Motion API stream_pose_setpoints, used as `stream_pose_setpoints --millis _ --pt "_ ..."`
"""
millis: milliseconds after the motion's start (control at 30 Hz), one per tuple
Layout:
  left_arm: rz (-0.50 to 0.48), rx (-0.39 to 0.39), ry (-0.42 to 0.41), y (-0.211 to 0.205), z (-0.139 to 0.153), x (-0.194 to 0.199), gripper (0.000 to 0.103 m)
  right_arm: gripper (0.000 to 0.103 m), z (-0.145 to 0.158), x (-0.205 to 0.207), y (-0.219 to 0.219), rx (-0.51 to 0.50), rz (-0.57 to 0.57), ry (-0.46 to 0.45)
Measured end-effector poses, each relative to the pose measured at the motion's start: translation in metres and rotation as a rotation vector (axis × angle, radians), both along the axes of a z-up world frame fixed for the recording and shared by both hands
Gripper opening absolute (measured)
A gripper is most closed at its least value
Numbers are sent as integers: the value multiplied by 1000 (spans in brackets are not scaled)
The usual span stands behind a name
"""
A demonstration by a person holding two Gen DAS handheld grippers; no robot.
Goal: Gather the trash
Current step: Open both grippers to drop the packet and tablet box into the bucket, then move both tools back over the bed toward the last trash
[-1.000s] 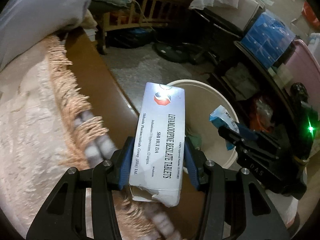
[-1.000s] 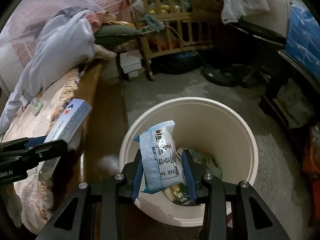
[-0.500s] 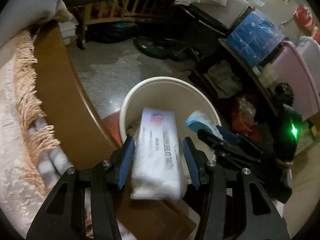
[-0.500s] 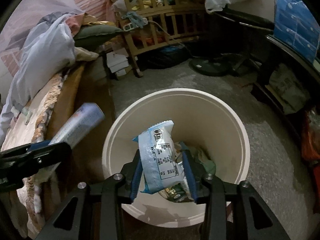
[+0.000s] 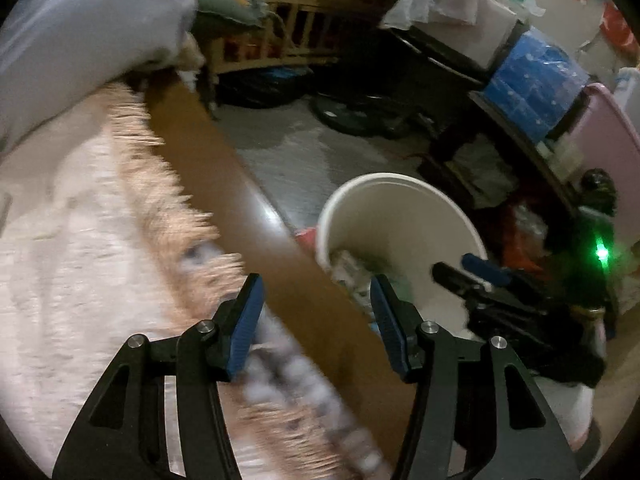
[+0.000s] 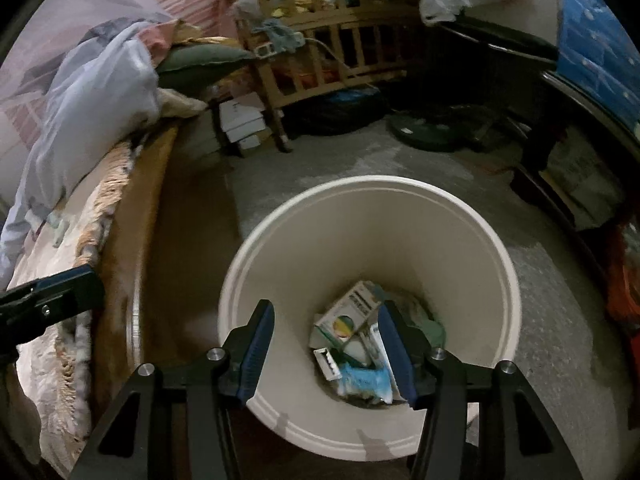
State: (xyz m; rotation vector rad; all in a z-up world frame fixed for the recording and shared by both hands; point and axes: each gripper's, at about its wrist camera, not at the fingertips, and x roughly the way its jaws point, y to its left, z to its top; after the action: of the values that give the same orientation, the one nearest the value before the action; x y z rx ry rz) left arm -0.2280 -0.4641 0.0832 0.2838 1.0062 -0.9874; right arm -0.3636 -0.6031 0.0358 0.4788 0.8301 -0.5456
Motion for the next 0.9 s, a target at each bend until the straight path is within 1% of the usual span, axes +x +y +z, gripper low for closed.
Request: stream_pose_setpoints --millis 167,267,400,433,500,600,633,767,900 --pt "71 17 -29 30 0 22 54 52 13 19 22 -14 67 -31" --pt "121 25 -44 52 0 39 54 52 29 35 41 -44 125 -45" --pt "191 42 -62 88 -1 65 54 53 48 64 66 -60 209 -62" --pt "216 50 -70 101 -2 75 54 53 53 74 73 -58 238 -67" --pt "251 64 -79 120 -4 88 54 58 59 93 86 -52 286 -75" --pt "323 93 -88 156 -10 114 54 59 66 126 112 -45 379 -75" --pt "340 99 -87 163 -11 120 54 59 67 137 120 -43 408 -74" --pt "430 122 -89 207 -14 156 54 60 65 185 158 -37 526 -51" --pt "492 139 -91 242 -17 188 54 60 56 238 192 -44 629 -5"
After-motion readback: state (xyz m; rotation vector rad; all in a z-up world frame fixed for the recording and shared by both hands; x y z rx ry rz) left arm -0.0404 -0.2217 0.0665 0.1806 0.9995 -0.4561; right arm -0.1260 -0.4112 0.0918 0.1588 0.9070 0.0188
